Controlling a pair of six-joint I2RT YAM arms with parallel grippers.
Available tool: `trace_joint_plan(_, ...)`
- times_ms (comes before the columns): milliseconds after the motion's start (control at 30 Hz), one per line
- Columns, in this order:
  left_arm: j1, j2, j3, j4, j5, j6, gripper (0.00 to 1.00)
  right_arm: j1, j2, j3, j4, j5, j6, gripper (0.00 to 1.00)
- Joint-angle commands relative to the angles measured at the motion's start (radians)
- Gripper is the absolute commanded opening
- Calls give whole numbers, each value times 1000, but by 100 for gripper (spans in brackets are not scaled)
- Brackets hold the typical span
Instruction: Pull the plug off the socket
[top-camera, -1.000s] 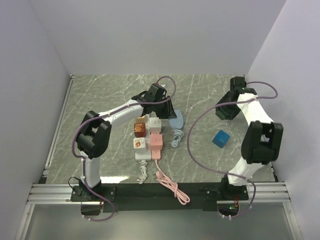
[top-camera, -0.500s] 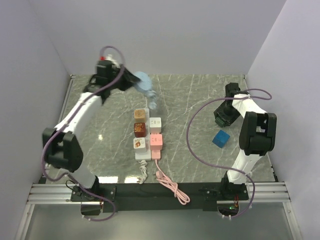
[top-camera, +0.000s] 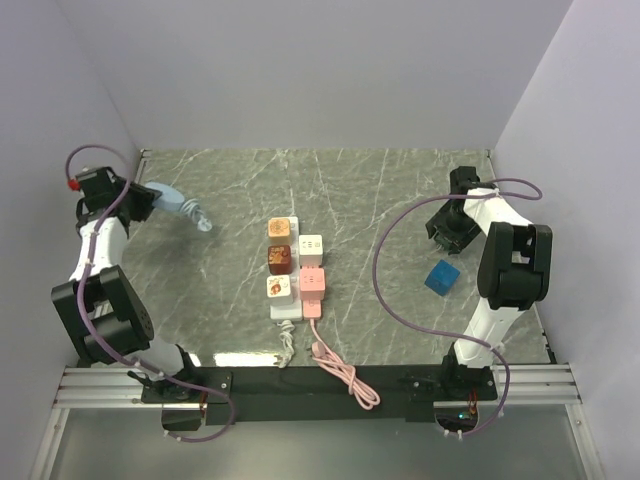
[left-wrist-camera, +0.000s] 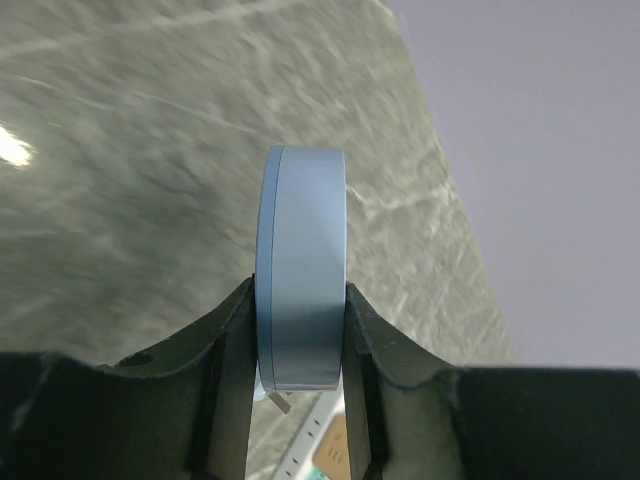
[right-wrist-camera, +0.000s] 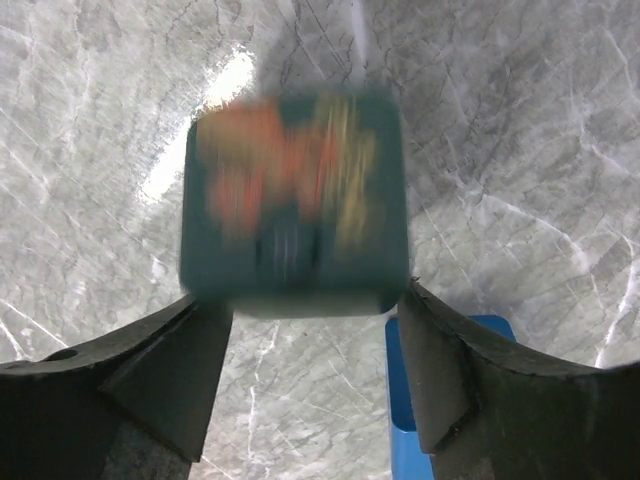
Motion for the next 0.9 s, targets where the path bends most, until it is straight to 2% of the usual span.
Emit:
trace_joint_plan(0,61,2,-5,133,47,-13,0,9,2,19,16,13,11,74)
trace_joint_plan(267,127,105,-36,139,66,15,2,41,-61,36,-18,7,1,83)
trace_joint_plan(300,125,110,-41,141,60,21,8,45,-72,46,-23,0,-4,83)
trace_joint_plan(333,125,111,-53,139,52,24,22,51,-93,54,-38,-3,-9,84)
trace_joint_plan(400,131,114,-68,139,35,25,32,68,-122,62,-40,-20,-26,88)
trace_joint_plan(533,135,102,-106,136,6,21,62,93,-219,54,-40,-104,-50,89)
trace_joint_plan(633,133,81,-122,118,-20,25,73,128,-276,40,-24,-189,-73,91)
trace_joint_plan(800,133,26,-143,69,-42,27,84,168,-377,-4,51,-328,-96,93)
trace_joint_plan(867,133,-22,-163,43,-46,18,97,185,-420,-7,74,-355,-98,94)
